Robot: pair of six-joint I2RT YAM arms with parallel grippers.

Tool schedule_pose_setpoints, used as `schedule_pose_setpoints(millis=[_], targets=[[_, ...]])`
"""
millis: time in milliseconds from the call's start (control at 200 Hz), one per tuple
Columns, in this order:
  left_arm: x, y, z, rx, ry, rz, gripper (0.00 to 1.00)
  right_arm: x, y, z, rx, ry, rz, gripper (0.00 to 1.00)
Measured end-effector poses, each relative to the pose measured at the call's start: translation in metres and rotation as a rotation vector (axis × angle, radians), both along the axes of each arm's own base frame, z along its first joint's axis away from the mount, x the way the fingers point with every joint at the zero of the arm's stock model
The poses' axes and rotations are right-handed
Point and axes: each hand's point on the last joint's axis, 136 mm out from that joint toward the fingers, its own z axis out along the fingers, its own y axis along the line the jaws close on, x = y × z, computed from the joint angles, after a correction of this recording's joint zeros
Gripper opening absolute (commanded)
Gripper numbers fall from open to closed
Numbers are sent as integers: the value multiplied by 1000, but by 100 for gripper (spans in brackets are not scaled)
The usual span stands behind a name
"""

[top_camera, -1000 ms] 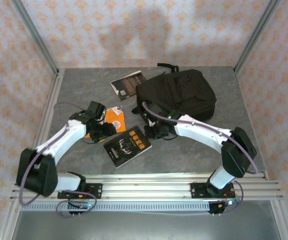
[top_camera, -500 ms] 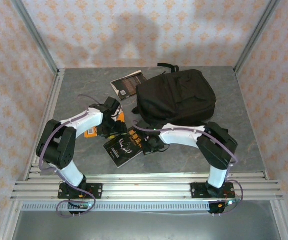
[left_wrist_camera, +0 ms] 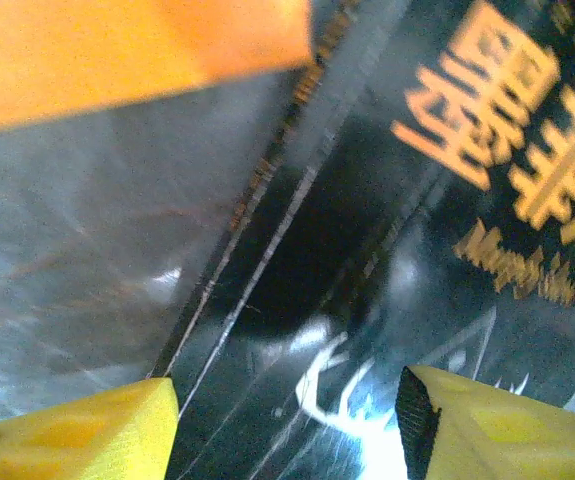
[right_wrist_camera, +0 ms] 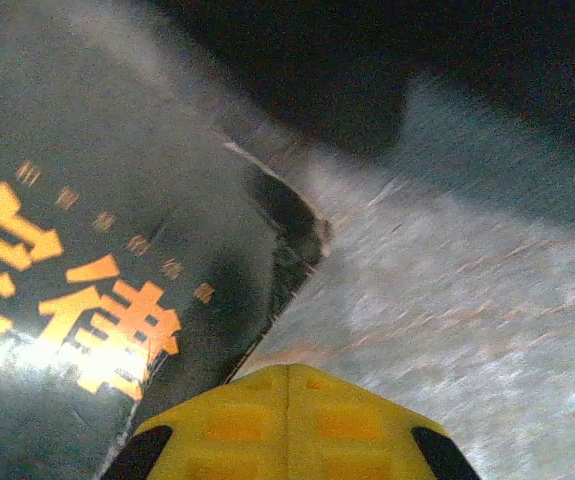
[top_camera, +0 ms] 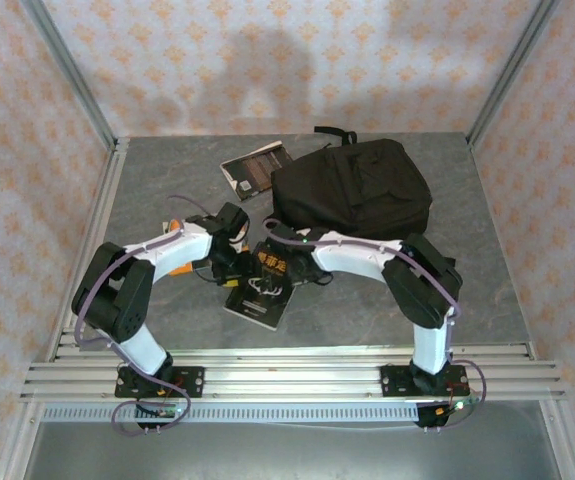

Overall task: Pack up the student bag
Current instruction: Rotate the book at the bottom-center of the table, then pick up the book from the bottom-center of the table.

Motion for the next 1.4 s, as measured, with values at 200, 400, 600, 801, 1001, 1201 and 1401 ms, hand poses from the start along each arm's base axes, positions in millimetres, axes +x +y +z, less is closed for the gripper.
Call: schedule_pose_setpoints(millis=[200, 400, 600, 801, 1001, 1201, 1401], targets=[[-10, -10, 9, -50, 2, 4, 61, 3, -11, 18, 44, -22, -30, 17], [-2, -2, 11, -51, -21, 28, 61, -28, -5, 54, 261, 23, -37, 43], [10, 5, 1, -52, -30, 30, 61, -53, 15, 29, 384, 180, -54, 46], [15, -4, -12, -90, 8, -6, 60, -55, 13, -5, 416, 256, -164, 34], [14, -6, -11, -115, 18, -21, 55, -52, 33, -8, 525, 303, -189, 19], [15, -8, -8, -149, 20, -23, 56, -51, 34, -9, 534, 341, -202, 17], [17, -10, 1, -183, 12, 31, 67, -51, 33, -9, 522, 345, -193, 16]])
